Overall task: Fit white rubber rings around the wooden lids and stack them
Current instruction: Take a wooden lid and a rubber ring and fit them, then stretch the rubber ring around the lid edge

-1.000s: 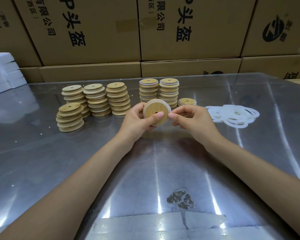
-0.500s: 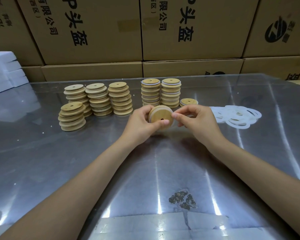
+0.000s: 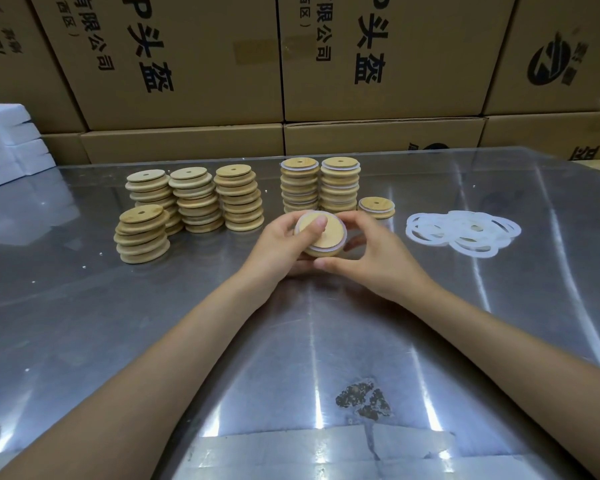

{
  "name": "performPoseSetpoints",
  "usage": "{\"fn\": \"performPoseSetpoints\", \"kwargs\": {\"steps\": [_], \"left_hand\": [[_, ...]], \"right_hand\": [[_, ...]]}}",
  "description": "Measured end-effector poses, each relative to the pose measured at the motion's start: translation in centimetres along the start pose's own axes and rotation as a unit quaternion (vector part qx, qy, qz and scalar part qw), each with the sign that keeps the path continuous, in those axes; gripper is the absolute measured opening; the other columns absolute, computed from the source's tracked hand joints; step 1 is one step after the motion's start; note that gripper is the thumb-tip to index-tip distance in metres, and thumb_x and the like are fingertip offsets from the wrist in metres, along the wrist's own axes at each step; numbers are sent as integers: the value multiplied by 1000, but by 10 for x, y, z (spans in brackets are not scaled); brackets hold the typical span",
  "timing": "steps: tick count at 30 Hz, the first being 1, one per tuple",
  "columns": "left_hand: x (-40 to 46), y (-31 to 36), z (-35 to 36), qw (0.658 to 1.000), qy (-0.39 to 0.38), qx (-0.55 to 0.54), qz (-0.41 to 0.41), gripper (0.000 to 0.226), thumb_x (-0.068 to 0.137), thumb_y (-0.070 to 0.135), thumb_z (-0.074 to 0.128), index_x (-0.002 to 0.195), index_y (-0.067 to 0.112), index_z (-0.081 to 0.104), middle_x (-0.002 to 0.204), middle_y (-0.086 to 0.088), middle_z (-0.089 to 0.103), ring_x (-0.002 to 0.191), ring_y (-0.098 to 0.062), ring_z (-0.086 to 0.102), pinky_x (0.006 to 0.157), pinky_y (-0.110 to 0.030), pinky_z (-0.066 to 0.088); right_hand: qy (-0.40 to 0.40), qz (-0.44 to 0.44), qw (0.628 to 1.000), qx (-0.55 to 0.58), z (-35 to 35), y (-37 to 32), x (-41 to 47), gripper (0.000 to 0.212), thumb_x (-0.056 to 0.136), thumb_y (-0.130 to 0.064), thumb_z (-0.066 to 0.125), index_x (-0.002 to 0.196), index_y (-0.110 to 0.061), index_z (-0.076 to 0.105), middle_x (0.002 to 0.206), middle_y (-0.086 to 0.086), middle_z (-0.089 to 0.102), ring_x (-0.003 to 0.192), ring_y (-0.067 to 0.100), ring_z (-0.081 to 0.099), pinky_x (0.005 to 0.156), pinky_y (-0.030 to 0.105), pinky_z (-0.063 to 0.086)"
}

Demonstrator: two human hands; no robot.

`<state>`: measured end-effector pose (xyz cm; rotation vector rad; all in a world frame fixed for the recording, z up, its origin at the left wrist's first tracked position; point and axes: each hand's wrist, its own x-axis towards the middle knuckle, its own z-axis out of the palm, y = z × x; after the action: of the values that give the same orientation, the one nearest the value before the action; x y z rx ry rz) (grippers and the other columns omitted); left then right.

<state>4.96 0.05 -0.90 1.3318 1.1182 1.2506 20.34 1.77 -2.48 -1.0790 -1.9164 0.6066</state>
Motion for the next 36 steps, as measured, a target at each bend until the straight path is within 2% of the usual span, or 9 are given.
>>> {"fn": "performPoseSetpoints", "kwargs": {"steps": [3, 5, 7, 12, 16, 19, 22, 30, 36], "left_hand": [[2, 0, 3, 999, -36, -4, -25, 31, 94, 36, 53, 117, 16, 61, 99, -2, 68, 71, -8, 66, 63, -21, 56], [3, 1, 3, 999, -39, 10, -5, 22, 95, 36, 51, 111, 23, 60, 90, 9, 72, 75, -4, 68, 68, -20, 55], [6, 1, -4, 988, 19, 140, 57, 35, 94, 34, 55, 125, 20, 53, 104, 8, 70, 96, -8, 66, 86, -24, 52], [10, 9, -55, 811, 239, 505, 176, 51, 87, 29, 64, 132, 9, 48, 132, -10, 53, 123, -26, 47, 102, -38, 37], [7, 13, -93, 710, 340, 613, 66, 65, 85, 35, 64, 139, 6, 38, 149, -17, 31, 140, -37, 21, 113, -54, 18], [2, 7, -108, 706, 353, 613, -33, 73, 87, 39, 62, 145, 8, 30, 156, -19, 16, 144, -41, 5, 115, -57, 6], [-1, 1, -114, 715, 346, 604, -68, 66, 88, 39, 60, 140, 6, 37, 153, -21, 22, 142, -43, 10, 114, -56, 10], [2, -2, -118, 701, 362, 613, -46, 41, 88, 16, 61, 127, 8, 51, 141, -22, 40, 137, -46, 23, 115, -54, 9], [2, -3, -121, 705, 370, 605, 11, 46, 83, -4, 58, 126, 12, 56, 127, -21, 48, 118, -44, 40, 107, -52, 31]], "right_hand": [[28, 5, 999, -26, 0, 2, 1, 53, 66, -41, 81, 109, -32, 54, 108, -14, 61, 98, 0, 55, 78, 6, 41], [61, 17, 998, -28, -2, 6, 5, 51, 66, -43, 81, 109, -29, 56, 105, -14, 62, 98, 1, 57, 81, 13, 43], [105, 30, 993, -48, -7, 13, 11, 56, 68, -43, 81, 113, -21, 58, 109, -10, 63, 103, 8, 57, 88, 26, 46], [196, 108, 966, -133, -23, 36, 34, 59, 73, -44, 76, 119, -16, 54, 120, 1, 58, 118, 22, 47, 91, 35, 40], [218, 185, 942, -178, -24, 46, 51, 60, 77, -50, 68, 122, -14, 51, 124, 4, 57, 121, 28, 43, 92, 41, 39], [221, 212, 927, -217, -24, 50, 60, 62, 80, -53, 65, 123, -11, 49, 124, 8, 58, 121, 30, 43, 94, 42, 36], [215, 226, 917, -247, -26, 53, 66, 61, 83, -51, 62, 124, -9, 47, 124, 11, 57, 122, 31, 43, 94, 43, 35], [157, 259, 915, -268, -24, 59, 74, 56, 89, -47, 55, 127, -8, 41, 129, 15, 54, 125, 32, 41, 97, 44, 32], [130, 244, 915, -293, -26, 60, 74, 49, 94, -46, 49, 130, -14, 45, 128, 11, 56, 124, 32, 41, 96, 43, 33]]}}
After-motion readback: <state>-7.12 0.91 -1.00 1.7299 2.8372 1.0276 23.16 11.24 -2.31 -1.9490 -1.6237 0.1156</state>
